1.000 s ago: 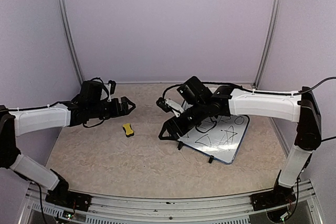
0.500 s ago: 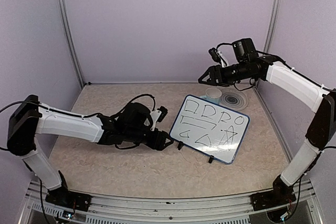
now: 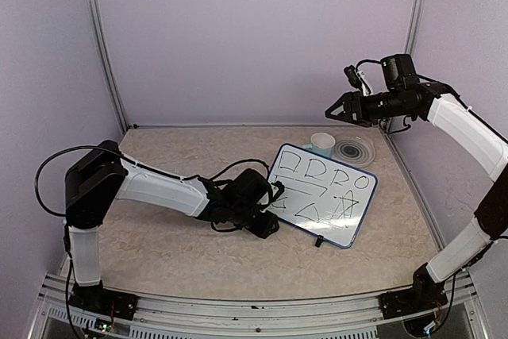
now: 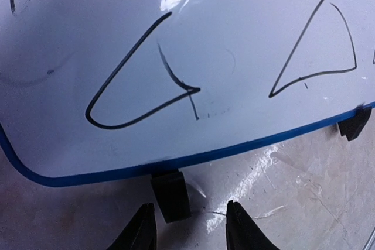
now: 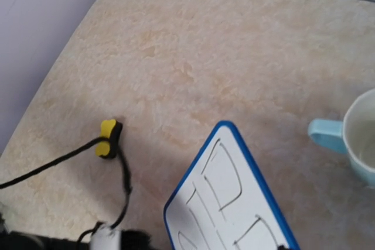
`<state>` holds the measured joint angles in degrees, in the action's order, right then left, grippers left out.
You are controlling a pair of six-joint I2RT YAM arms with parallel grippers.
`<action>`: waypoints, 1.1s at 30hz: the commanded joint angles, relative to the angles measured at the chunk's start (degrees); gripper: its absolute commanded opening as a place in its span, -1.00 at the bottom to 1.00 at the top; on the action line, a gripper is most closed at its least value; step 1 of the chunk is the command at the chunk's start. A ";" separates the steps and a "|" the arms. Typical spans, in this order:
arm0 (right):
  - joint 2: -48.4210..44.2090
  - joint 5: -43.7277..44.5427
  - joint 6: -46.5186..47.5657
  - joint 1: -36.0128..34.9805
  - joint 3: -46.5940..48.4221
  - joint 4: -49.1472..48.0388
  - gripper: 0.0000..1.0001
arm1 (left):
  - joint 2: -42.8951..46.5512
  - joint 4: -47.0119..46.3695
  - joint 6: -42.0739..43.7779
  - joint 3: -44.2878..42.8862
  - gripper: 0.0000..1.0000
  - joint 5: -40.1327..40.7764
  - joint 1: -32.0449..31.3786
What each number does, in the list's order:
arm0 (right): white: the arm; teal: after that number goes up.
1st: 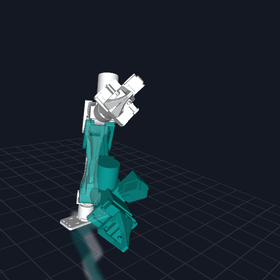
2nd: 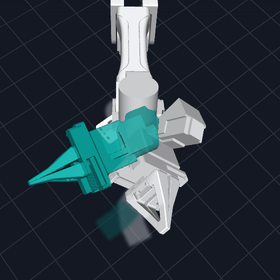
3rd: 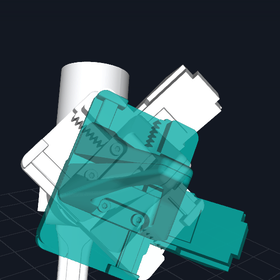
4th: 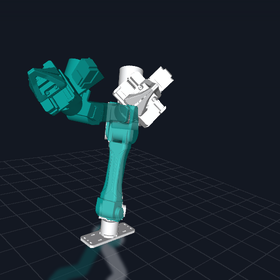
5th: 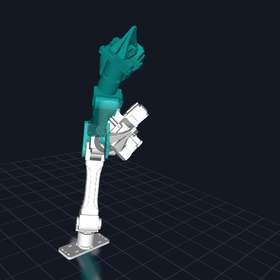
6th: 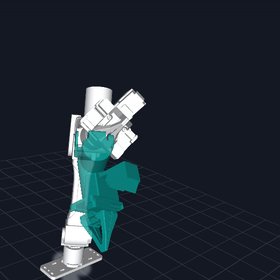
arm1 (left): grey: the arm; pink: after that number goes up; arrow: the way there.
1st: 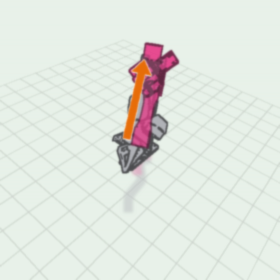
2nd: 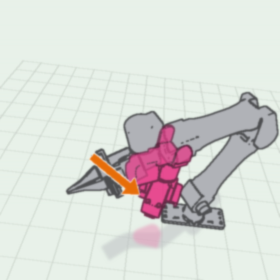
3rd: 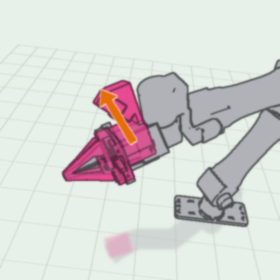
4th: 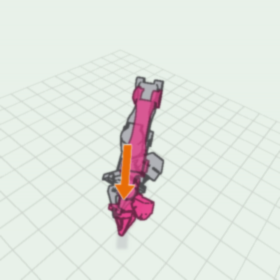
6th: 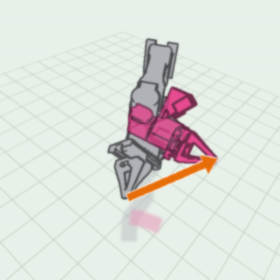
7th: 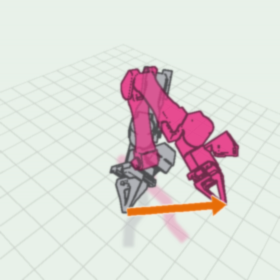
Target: Erase the whiteboard
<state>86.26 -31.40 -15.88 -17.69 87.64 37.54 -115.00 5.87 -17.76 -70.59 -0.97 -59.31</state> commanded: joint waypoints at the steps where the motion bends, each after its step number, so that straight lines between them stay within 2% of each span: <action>1: -2.10 -0.73 0.33 0.72 -2.24 1.71 0.28 | -3.54 2.88 -0.84 -4.69 -0.23 4.05 -0.28; 6: -2.45 -0.90 0.41 1.23 -2.55 2.08 0.27 | -6.28 3.94 -0.36 -7.85 -0.35 7.42 -0.28; 11: -2.37 -1.03 0.58 1.35 -2.46 2.67 0.27 | -5.54 2.69 4.78 -6.82 -0.68 6.34 0.36; 17: -2.24 -1.46 1.19 1.35 -3.08 3.47 0.27 | -1.91 3.24 11.02 -1.33 -0.96 -2.16 4.75; 20: -2.59 -1.63 1.09 1.35 -3.99 3.56 0.28 | 0.34 4.83 16.74 1.99 -1.00 -7.62 7.28; 23: -3.33 -1.80 0.63 1.35 -5.80 3.05 0.27 | 2.38 7.26 22.34 4.39 -1.00 -9.83 9.98; 29: -5.16 -3.92 -1.55 1.35 -10.65 1.28 0.25 | 5.51 10.79 28.96 5.38 -1.00 -6.44 14.18; 31: -5.54 -4.66 -2.14 1.35 -12.48 0.97 0.24 | 5.57 10.83 29.44 5.15 -0.93 -5.58 15.07; 33: -5.57 -5.33 -2.78 1.35 -13.91 0.93 0.23 | 5.49 10.85 29.26 4.64 -0.71 -4.16 15.43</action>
<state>82.37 -34.35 -16.88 -16.99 76.20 39.44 -110.76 12.80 9.08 -66.13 -8.16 -45.25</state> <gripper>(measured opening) 0.618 0.139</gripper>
